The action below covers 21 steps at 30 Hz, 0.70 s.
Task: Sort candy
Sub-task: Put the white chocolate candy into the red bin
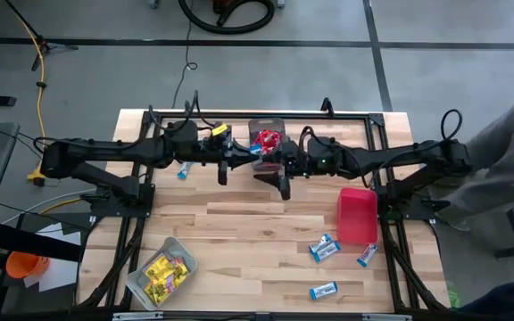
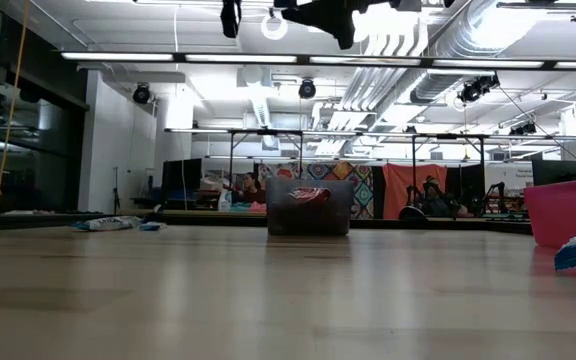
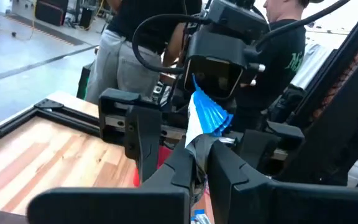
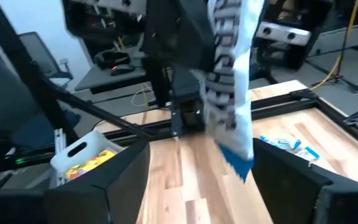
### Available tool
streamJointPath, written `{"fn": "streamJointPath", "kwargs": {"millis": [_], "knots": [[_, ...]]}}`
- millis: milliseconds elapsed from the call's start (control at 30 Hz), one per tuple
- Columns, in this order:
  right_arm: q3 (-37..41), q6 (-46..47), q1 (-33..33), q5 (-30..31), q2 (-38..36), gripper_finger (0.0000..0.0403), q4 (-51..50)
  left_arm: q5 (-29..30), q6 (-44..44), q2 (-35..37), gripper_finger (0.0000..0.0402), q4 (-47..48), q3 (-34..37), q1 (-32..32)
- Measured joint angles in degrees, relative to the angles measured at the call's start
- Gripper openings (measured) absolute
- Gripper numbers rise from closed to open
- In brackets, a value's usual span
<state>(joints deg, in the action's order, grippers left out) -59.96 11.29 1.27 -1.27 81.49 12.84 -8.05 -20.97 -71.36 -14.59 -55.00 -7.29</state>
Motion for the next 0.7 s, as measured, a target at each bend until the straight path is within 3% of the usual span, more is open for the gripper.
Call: {"fn": "streamJointPath", "kwargs": {"millis": [200, 500, 567, 700], "knots": [[0.00, 0.17, -0.17, 0.72, -0.22, 0.0195, 1.13, -0.04, 0.00, -0.12, 0.0006, 0.03, 0.00, 0.02], [0.00, 1.32, -0.17, 0.72, -0.22, 0.0023, 1.68, -0.29, 0.02, -0.06, 0.0029, -0.01, -0.04, 0.02], [0.00, 1.79, -0.19, 0.65, -0.22, 0.0012, 1.64, -0.27, -0.01, -0.06, 0.0034, 0.03, -0.04, 0.02], [0.00, 1.90, -0.19, 0.65, -0.22, 0.0034, 1.64, -0.25, 0.03, -0.06, 0.0045, 0.05, -0.04, 0.02]]}}
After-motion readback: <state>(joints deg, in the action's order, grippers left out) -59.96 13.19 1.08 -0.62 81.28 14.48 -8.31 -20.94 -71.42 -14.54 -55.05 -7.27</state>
